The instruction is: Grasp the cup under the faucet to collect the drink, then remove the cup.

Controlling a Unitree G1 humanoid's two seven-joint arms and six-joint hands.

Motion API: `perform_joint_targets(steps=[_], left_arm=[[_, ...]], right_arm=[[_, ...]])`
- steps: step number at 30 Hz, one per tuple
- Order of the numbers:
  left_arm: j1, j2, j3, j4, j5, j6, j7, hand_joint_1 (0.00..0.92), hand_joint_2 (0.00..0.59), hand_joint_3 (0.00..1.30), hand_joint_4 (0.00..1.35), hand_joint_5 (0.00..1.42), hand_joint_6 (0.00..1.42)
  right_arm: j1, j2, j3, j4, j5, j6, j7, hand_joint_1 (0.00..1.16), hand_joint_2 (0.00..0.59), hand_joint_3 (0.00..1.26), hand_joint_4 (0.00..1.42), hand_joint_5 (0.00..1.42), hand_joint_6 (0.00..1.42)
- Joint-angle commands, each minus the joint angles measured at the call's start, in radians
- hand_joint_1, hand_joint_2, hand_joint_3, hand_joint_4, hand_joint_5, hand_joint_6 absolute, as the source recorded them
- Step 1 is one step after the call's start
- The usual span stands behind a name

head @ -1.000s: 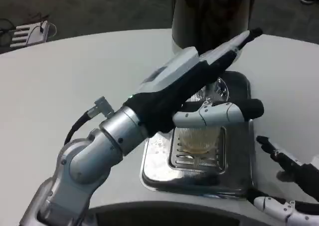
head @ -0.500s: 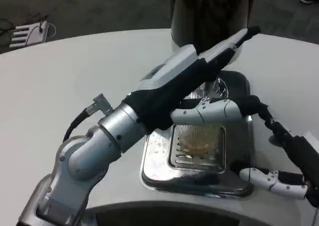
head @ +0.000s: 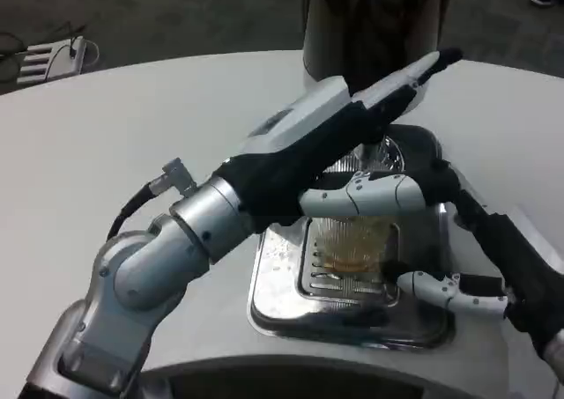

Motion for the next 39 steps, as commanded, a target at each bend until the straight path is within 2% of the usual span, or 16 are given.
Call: perform_joint_targets(steps=[1, 20, 29, 33, 39], left_arm=[[0.006, 0.019, -0.011, 0.01, 0.009, 0.015, -0.036, 0.0, 0.102, 0.0, 0.0, 0.0, 0.0], [0.004, 0.028, 0.009, -0.031, -0.014, 0.029, -0.049, 0.0, 0.102, 0.0, 0.0, 0.0, 0.0], [0.137, -0.001, 0.117, -0.153, -0.039, -0.057, 0.072, 0.0, 0.109, 0.0, 0.0, 0.03, 0.04], [0.221, 0.015, 0.164, -0.261, -0.046, -0.041, 0.077, 0.0, 0.107, 0.0, 0.0, 0.03, 0.05], [0.37, 0.073, 0.217, -0.432, -0.007, 0.037, 0.058, 0.0, 0.105, 0.01, 0.0, 0.03, 0.05]], right_arm=[[-0.033, 0.014, 0.021, 0.04, 0.018, -0.018, -0.02, 0.75, 0.229, 0.0, 0.0, 0.0, 0.03], [-0.151, 0.043, 0.098, 0.19, 0.02, -0.071, -0.06, 0.76, 0.233, 0.0, 0.0, 0.0, 0.05], [-0.154, 0.043, 0.103, 0.2, 0.022, -0.076, -0.066, 0.77, 0.233, 0.0, 0.0, 0.0, 0.05], [-0.153, 0.044, 0.102, 0.203, 0.023, -0.078, -0.07, 0.76, 0.231, 0.0, 0.0, 0.0, 0.05], [-0.155, 0.049, 0.103, 0.211, 0.029, -0.082, -0.075, 0.75, 0.237, 0.0, 0.0, 0.0, 0.06]])
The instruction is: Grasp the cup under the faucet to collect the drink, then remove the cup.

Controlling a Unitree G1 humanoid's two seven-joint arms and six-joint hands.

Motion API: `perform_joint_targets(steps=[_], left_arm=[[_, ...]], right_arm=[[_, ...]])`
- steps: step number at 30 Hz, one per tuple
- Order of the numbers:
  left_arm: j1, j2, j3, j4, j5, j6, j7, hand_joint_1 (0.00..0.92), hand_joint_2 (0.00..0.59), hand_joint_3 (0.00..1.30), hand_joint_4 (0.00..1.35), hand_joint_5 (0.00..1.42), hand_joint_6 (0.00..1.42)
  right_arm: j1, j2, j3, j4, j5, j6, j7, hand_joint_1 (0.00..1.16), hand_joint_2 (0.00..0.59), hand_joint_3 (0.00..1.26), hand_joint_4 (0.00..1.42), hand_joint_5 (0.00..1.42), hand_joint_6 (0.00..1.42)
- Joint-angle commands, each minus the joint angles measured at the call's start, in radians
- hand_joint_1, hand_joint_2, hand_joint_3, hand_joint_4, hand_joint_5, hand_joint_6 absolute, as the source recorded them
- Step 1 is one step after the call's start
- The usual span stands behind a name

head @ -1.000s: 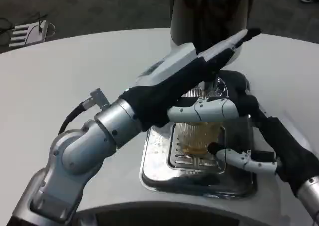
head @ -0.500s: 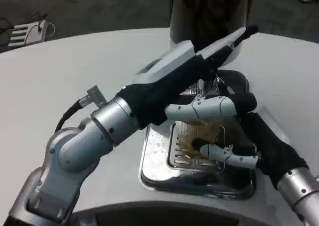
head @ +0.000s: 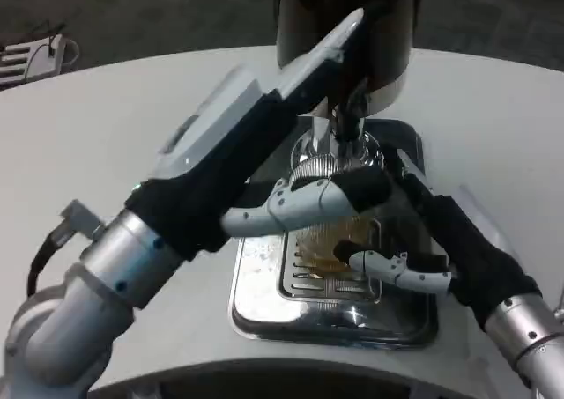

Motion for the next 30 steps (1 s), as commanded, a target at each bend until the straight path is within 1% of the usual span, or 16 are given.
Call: perform_joint_targets(steps=[1, 5, 7, 9, 13, 18, 22, 25, 30], left_arm=[[0.101, 0.047, 0.033, -0.105, 0.044, 0.057, -0.01, 0.0, 0.105, 0.0, 0.0, 0.02, 0.04], [0.241, 0.086, 0.065, -0.204, 0.121, 0.121, -0.017, 0.0, 0.105, 0.0, 0.0, 0.0, 0.03], [0.32, 0.098, 0.087, -0.244, 0.144, 0.144, -0.018, 0.0, 0.105, 0.0, 0.0, 0.0, 0.02], [0.368, 0.103, 0.1, -0.266, 0.156, 0.157, -0.016, 0.0, 0.104, 0.0, 0.0, 0.0, 0.0], [0.472, 0.113, 0.128, -0.292, 0.17, 0.176, -0.018, 0.0, 0.103, 0.0, 0.0, 0.0, 0.0], [0.599, 0.128, 0.166, -0.314, 0.173, 0.182, -0.028, 0.0, 0.103, 0.0, 0.0, 0.0, 0.0], [0.641, 0.135, 0.176, -0.323, 0.174, 0.187, -0.035, 0.0, 0.103, 0.0, 0.0, 0.0, 0.0], [0.654, 0.138, 0.176, -0.332, 0.174, 0.199, -0.045, 0.0, 0.103, 0.0, 0.0, 0.0, 0.0], [0.664, 0.14, 0.175, -0.345, 0.177, 0.22, -0.057, 0.0, 0.103, 0.0, 0.0, 0.0, 0.01]], right_arm=[[0.002, 0.008, 0.002, 0.015, 0.011, -0.023, -0.011, 0.75, 0.238, 0.0, 0.0, 0.0, 0.06], [-0.003, 0.014, 0.01, 0.02, 0.012, -0.028, -0.012, 0.75, 0.238, 0.0, 0.0, 0.0, 0.06], [-0.004, 0.021, 0.015, 0.026, 0.01, -0.037, -0.017, 0.75, 0.238, 0.0, 0.0, 0.0, 0.06], [-0.008, 0.03, 0.02, 0.039, 0.009, -0.049, -0.024, 0.75, 0.239, 0.0, 0.0, 0.0, 0.07], [-0.023, 0.047, 0.027, 0.071, 0.006, -0.077, -0.038, 0.75, 0.239, 0.0, 0.0, 0.0, 0.08], [-0.049, 0.067, 0.041, 0.118, 0.007, -0.108, -0.048, 0.75, 0.239, 0.0, 0.0, 0.0, 0.09], [-0.068, 0.085, 0.051, 0.151, 0.001, -0.117, -0.064, 0.75, 0.239, 0.0, 0.0, 0.0, 0.09], [-0.076, 0.093, 0.057, 0.166, -0.003, -0.121, -0.077, 0.75, 0.239, 0.0, 0.0, 0.0, 0.09], [-0.092, 0.116, 0.065, 0.197, -0.018, -0.122, -0.116, 0.75, 0.239, 0.0, 0.0, 0.0, 0.09]])
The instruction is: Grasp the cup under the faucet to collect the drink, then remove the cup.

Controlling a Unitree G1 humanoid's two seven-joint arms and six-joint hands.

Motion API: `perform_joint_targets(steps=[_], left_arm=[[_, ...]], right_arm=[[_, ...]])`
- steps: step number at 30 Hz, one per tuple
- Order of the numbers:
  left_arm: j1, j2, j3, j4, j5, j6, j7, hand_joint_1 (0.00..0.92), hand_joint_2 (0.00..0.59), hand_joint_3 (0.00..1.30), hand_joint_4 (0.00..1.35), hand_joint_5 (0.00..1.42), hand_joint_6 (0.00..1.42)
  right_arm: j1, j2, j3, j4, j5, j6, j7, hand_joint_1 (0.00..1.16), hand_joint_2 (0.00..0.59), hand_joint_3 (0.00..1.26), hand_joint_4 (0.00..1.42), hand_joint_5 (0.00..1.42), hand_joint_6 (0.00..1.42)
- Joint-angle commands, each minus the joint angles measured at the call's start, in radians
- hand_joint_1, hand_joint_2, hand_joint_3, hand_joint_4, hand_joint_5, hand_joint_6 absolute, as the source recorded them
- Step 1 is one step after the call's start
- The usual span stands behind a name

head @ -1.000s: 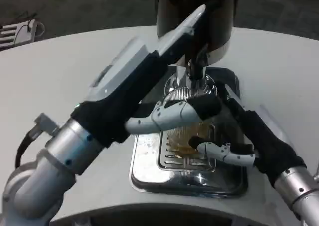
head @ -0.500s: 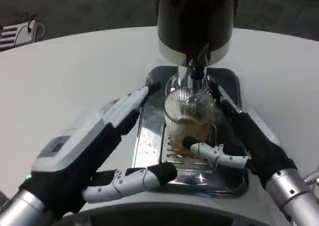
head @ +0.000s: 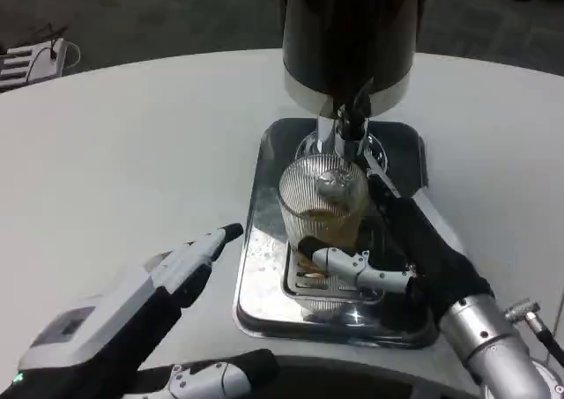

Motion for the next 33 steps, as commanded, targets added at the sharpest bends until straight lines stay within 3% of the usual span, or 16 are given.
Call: perform_joint_targets(steps=[1, 11, 25, 30, 33], left_arm=[[0.023, 0.012, 0.011, -0.02, -0.001, 0.026, -0.021, 0.0, 0.103, 0.0, 0.0, 0.0, 0.01], [0.016, 0.029, 0.022, -0.012, -0.008, 0.061, -0.049, 0.0, 0.103, 0.0, 0.0, 0.0, 0.01], [0.003, 0.045, 0.029, 0.014, -0.024, 0.085, -0.072, 0.0, 0.103, 0.0, 0.0, 0.0, 0.01], [0.007, 0.052, 0.031, 0.018, -0.032, 0.093, -0.075, 0.0, 0.103, 0.0, 0.0, 0.0, 0.01], [0.011, 0.055, 0.034, 0.019, -0.039, 0.098, -0.079, 0.0, 0.103, 0.0, 0.0, 0.0, 0.01]], right_arm=[[-0.02, 0.023, 0.01, 0.031, -0.015, -0.021, -0.039, 0.75, 0.239, 0.0, 0.0, 0.0, 0.09], [-0.049, 0.066, 0.034, 0.094, -0.055, -0.023, -0.126, 0.75, 0.239, 0.0, 0.0, 0.0, 0.07], [-0.087, 0.109, 0.061, 0.163, -0.083, 0.007, -0.168, 0.74, 0.253, 0.0, 0.0, 0.01, 0.1], [-0.081, 0.134, 0.084, 0.177, -0.101, 0.025, -0.197, 0.73, 0.256, 0.01, 0.09, 0.09, 0.15], [-0.077, 0.149, 0.096, 0.187, -0.11, 0.029, -0.217, 0.75, 0.261, 0.12, 0.15, 0.16, 0.23]])
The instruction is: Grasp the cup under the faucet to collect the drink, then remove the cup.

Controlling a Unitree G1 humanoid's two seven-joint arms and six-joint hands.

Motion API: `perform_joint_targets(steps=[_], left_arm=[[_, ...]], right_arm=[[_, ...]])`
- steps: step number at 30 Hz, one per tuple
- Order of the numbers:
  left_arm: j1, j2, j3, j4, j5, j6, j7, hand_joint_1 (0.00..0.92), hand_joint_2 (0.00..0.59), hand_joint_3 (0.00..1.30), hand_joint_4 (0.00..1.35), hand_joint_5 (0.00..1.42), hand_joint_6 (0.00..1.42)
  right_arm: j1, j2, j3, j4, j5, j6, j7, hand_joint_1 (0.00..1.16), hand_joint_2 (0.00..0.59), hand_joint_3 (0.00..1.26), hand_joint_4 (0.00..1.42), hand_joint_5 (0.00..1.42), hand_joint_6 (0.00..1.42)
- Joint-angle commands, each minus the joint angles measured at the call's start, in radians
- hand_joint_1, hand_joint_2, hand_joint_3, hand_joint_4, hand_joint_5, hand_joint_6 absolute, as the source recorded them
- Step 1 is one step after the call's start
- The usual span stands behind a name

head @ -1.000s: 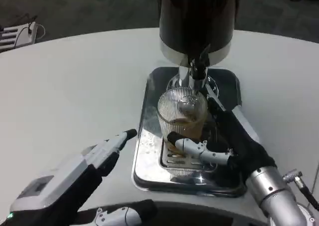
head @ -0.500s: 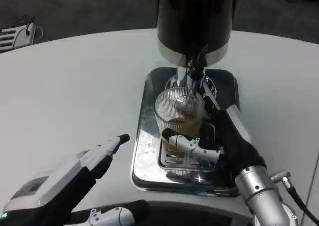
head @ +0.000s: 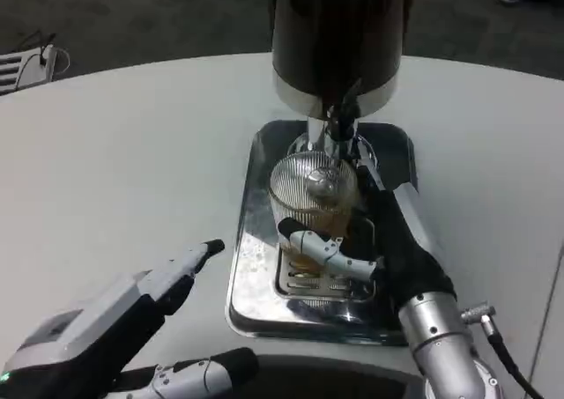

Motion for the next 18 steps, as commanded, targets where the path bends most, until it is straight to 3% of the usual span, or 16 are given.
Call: perform_joint_targets(steps=[1, 11, 18], left_arm=[[0.02, 0.016, 0.011, 0.008, -0.011, 0.015, -0.017, 0.0, 0.103, 0.0, 0.0, 0.0, 0.01], [0.029, 0.021, 0.018, 0.006, -0.02, 0.031, -0.026, 0.0, 0.103, 0.0, 0.0, 0.0, 0.01], [0.021, 0.024, 0.017, 0.018, -0.026, 0.025, -0.028, 0.0, 0.103, 0.01, 0.0, 0.0, 0.01]], right_arm=[[0.006, 0.042, 0.033, 0.04, -0.019, 0.023, -0.017, 0.75, 0.267, 0.14, 0.17, 0.18, 0.25], [0.014, 0.093, 0.051, 0.104, -0.024, -0.013, -0.1, 0.78, 0.287, 0.29, 0.34, 0.32, 0.38], [0.032, 0.125, 0.04, 0.122, -0.022, -0.017, -0.177, 0.83, 0.288, 0.49, 0.61, 0.62, 0.68]])
